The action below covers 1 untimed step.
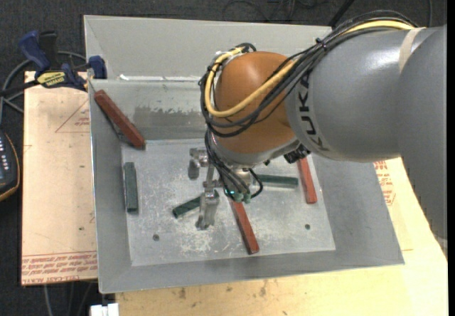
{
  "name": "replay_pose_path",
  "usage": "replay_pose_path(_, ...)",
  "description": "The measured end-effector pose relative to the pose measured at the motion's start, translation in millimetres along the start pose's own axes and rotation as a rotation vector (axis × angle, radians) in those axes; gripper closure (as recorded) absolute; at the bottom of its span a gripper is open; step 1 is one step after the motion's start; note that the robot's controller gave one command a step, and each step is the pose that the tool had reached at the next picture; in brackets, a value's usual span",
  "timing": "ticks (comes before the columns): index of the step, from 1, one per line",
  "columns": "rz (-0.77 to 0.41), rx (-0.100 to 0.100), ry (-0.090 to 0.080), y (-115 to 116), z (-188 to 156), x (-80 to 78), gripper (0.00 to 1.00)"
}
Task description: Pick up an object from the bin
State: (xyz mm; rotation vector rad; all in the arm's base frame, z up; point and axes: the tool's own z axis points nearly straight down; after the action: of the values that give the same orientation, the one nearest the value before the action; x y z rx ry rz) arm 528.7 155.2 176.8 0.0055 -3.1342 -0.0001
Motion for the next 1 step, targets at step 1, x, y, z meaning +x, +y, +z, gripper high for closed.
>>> replay_pose_path(1, -0.006, 0.001, -0.002, -13.7, 105.4, -27.6, 0.00)
